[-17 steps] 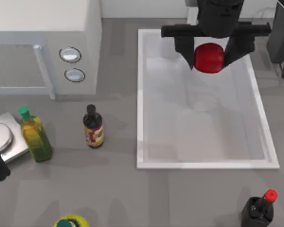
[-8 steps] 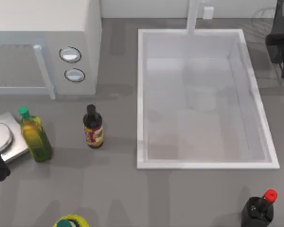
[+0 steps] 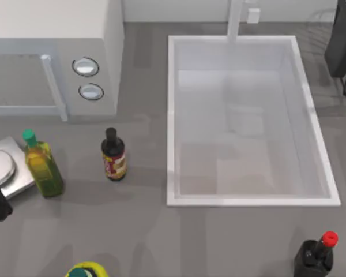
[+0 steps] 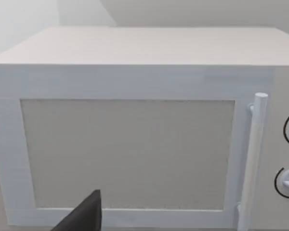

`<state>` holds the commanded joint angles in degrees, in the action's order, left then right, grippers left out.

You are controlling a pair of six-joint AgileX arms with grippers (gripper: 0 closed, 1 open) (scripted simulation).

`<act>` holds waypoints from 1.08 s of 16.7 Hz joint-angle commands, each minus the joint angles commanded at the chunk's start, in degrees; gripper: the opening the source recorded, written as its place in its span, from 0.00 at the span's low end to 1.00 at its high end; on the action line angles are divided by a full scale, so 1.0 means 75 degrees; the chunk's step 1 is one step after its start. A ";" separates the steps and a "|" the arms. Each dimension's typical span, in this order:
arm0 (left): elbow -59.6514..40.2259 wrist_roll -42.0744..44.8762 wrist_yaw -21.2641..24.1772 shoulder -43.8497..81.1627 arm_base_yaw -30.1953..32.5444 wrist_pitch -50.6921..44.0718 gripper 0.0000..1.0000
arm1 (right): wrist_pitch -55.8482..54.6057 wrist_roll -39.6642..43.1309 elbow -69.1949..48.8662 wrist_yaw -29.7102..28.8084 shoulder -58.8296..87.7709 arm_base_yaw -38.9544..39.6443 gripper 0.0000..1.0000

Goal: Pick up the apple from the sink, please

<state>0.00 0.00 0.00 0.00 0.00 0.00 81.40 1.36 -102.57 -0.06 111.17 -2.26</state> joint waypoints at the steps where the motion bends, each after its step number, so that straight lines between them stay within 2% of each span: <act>1: 0.0000 0.0000 0.0000 0.0000 0.0000 0.0000 1.00 | 0.0020 -0.0020 -0.0015 -0.0009 0.0033 0.0029 0.00; 5: 0.0000 0.0000 0.0000 0.0000 0.0000 0.0000 1.00 | -0.0543 -0.0023 0.0531 -0.0008 0.0076 0.0029 0.00; 12: 0.0000 0.0000 0.0000 0.0000 0.0000 0.0000 1.00 | -0.3013 -0.0034 0.2620 -0.0003 0.0352 0.0029 0.00; 17: 0.0000 0.0000 0.0000 0.0000 0.0000 0.0000 1.00 | -0.3206 -0.0035 0.2807 -0.0002 0.0399 0.0029 0.00; 18: 0.0000 0.0000 0.0000 0.0000 0.0000 0.0000 1.00 | -0.3206 -0.0035 0.2807 -0.0002 0.0399 0.0029 0.08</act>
<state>0.00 0.00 0.00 0.00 0.00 0.00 57.36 1.10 -81.52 -0.08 114.16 -2.05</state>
